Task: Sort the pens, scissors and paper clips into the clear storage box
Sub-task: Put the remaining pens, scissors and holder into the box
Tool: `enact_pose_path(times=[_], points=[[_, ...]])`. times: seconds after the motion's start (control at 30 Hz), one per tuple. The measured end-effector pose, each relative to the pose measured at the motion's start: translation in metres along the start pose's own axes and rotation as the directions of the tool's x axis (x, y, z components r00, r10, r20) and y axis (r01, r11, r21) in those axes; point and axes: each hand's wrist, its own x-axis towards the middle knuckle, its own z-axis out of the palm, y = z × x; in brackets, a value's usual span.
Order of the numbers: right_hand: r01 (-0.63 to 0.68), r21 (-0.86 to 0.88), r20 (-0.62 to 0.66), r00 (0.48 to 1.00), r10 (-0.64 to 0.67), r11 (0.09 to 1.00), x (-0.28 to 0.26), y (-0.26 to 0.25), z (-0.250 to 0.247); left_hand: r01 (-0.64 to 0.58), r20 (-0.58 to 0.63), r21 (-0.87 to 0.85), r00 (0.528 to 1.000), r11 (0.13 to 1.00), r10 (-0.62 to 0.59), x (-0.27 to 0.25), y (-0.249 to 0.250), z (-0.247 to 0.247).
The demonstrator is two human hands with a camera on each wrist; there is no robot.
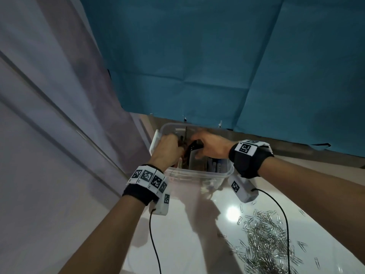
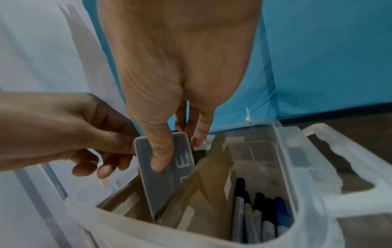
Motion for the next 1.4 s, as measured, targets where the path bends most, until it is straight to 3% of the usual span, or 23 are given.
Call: enact_pose_path(times=[0.23,0.33,0.47,0.57,0.73,0.9,0.97,1.03,1.2,1.4], points=[[-0.052,0.031,-0.014,0.999,0.052,0.998,0.001,0.002,0.022,0.064,-0.001,-0.050,0.998,0.997,-0.064,-0.005,0.004,0.002],[-0.008,-0.037,-0.057,0.998,0.006,0.999,-0.003,-0.003,0.034,0.082,0.039,-0.070,0.996,0.994,-0.079,-0.007,0.007,0.004],[-0.059,-0.141,-0.017,0.998,0.057,0.988,-0.004,-0.004,0.040,0.082,0.026,-0.115,0.997,0.990,-0.079,-0.009,0.001,0.006],[-0.033,-0.099,-0.012,0.999,0.032,0.995,-0.005,0.000,0.029,0.065,0.043,-0.200,0.997,0.978,-0.057,-0.013,0.001,0.000],[-0.037,-0.019,-0.106,0.994,0.035,0.999,-0.016,0.017,-0.009,0.095,0.051,-0.309,0.995,0.946,-0.083,-0.014,0.006,-0.017],[-0.043,0.039,-0.133,0.990,0.048,0.998,-0.023,0.033,-0.027,-0.081,-0.098,-0.153,0.993,0.985,0.067,-0.013,0.023,-0.044],[-0.043,0.045,-0.126,0.991,0.048,0.998,-0.022,0.035,-0.027,-0.127,-0.117,-0.075,0.986,0.989,0.118,-0.014,0.029,-0.054],[-0.039,0.027,-0.114,0.993,0.042,0.999,-0.023,0.033,-0.025,-0.130,-0.110,-0.101,0.987,0.986,0.119,-0.015,0.031,-0.059],[-0.011,0.048,-0.135,0.991,0.017,0.999,-0.027,0.029,-0.023,-0.019,-0.054,-0.331,0.999,0.943,0.002,-0.020,0.023,-0.055],[-0.017,0.065,-0.111,0.993,0.025,0.998,-0.030,0.033,-0.024,0.098,0.044,-0.287,0.995,0.953,-0.089,-0.022,0.019,-0.031]])
